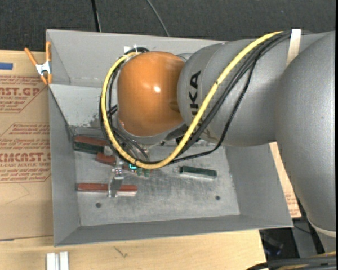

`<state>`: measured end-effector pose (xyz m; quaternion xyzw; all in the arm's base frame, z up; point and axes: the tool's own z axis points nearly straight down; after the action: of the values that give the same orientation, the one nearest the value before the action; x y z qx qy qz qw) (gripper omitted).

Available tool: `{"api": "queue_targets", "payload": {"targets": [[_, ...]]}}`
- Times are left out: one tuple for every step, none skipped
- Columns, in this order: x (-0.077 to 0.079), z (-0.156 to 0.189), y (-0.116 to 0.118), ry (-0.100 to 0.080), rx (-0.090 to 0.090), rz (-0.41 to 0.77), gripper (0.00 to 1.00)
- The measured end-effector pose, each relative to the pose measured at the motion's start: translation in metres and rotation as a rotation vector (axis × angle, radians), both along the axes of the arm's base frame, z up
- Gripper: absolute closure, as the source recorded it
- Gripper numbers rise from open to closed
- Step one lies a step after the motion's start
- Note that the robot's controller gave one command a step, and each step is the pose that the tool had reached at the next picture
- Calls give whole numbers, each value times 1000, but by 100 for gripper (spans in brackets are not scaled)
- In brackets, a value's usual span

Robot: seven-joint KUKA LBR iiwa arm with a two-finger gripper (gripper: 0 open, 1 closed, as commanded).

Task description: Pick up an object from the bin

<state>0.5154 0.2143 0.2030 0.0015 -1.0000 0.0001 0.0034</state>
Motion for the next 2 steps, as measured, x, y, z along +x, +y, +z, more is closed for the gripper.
{"api": "queue_targets", "payload": {"targets": [[2, 4, -1, -7, 2, -2, 0], [0, -47, -19, -13, 4, 22, 0]]}}
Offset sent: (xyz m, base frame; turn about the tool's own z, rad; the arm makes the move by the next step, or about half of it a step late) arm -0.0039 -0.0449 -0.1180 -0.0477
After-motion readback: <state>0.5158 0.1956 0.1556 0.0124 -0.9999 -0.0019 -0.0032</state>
